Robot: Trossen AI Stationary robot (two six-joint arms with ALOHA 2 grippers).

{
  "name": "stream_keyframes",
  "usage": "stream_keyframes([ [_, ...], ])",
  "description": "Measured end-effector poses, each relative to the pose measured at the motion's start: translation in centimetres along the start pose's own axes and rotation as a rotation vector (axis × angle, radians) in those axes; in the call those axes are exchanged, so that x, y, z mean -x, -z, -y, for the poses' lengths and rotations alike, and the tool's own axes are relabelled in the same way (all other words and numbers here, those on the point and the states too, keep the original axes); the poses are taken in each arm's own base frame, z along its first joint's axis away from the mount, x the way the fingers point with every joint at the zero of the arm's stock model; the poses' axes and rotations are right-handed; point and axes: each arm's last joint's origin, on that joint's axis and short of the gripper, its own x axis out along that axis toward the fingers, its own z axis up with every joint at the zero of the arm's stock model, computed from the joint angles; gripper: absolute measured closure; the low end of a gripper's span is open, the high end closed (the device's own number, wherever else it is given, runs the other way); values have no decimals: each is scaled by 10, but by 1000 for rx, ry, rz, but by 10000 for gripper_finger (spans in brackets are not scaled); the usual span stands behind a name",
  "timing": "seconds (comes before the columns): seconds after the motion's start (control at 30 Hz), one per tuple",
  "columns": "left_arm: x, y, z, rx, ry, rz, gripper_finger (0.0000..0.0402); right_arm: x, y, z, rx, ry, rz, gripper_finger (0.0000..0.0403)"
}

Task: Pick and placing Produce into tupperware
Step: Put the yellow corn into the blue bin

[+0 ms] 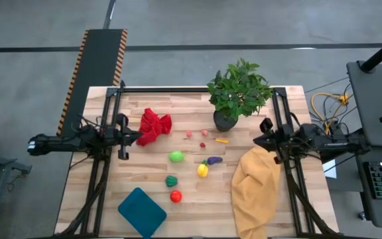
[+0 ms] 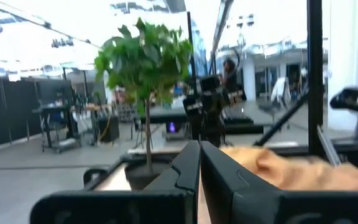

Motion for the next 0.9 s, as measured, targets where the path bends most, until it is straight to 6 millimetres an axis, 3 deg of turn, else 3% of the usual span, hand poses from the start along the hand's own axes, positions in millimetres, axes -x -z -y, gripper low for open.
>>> stream_keyframes([
  [0.1,0,-7,-1,6,-7,59,402,-2,-11,-5,2,-57,65,364],
  [0.3,-3,-18,-2,15,-33,164,402,-11,-40,-22,125,-240,32,363],
  [0.63,-15,-13,0,-19,-37,120,402,-50,-69,-49,279,-184,-367,364],
  [0.9,-19,-8,1,-18,-31,73,402,-79,-77,-82,404,-39,-491,364],
])
